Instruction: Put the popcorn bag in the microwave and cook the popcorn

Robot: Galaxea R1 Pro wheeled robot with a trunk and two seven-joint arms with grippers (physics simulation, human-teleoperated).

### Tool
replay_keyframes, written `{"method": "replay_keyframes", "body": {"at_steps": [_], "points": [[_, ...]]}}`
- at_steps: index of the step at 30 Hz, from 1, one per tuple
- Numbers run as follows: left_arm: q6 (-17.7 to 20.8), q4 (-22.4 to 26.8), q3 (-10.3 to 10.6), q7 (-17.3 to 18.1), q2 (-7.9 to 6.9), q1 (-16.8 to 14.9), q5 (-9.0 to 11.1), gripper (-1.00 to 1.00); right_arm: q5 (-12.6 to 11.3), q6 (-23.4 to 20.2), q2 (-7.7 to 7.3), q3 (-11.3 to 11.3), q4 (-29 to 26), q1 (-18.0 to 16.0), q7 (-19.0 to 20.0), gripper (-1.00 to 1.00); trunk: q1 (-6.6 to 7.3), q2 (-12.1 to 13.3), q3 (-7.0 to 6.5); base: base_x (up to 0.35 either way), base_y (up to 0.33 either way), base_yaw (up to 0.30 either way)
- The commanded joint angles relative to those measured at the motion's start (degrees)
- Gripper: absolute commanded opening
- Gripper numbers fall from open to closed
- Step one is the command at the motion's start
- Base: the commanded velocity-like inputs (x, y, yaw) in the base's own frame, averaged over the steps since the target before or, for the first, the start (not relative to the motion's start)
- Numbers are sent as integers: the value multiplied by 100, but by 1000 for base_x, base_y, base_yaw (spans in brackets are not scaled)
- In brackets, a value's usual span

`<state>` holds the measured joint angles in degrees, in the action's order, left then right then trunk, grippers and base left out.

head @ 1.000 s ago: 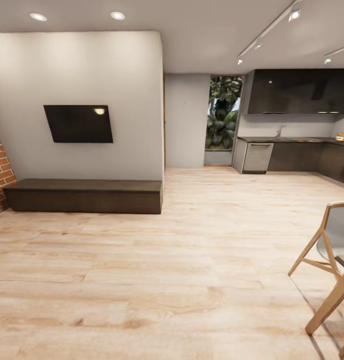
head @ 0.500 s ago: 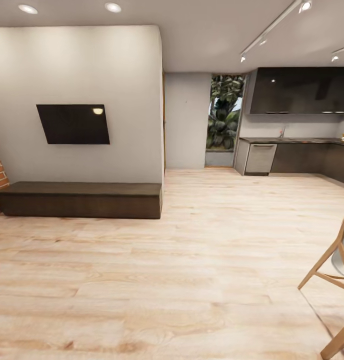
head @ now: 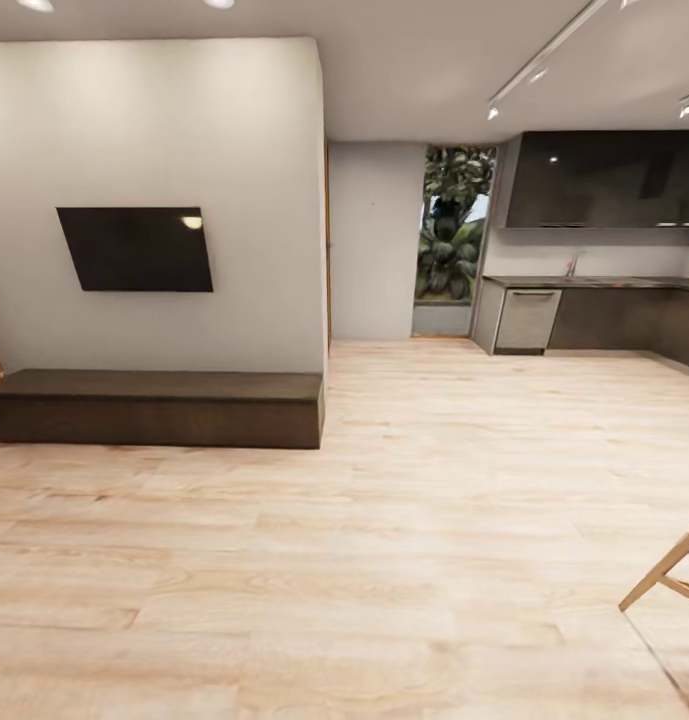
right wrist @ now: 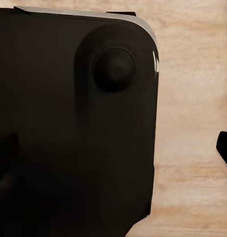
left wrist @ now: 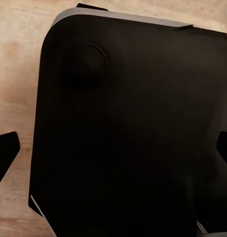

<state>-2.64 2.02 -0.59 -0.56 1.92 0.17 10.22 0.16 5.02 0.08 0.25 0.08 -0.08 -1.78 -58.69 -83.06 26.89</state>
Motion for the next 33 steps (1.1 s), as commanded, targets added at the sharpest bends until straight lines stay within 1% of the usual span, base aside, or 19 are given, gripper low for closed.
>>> {"method": "replay_keyframes", "body": {"at_steps": [1, 33], "points": [[-10, 5, -2, -6, 1, 1, 34, 100, 2, 17, -3, 2, 1, -1, -15, 100, -4, -2, 4, 332, 0, 0], [-10, 3, -2, -6, 6, 1, 33, 100, 3, 17, -8, 10, 1, -1, -15, 100, -4, -2, 4, 332, 0, 0]]}}
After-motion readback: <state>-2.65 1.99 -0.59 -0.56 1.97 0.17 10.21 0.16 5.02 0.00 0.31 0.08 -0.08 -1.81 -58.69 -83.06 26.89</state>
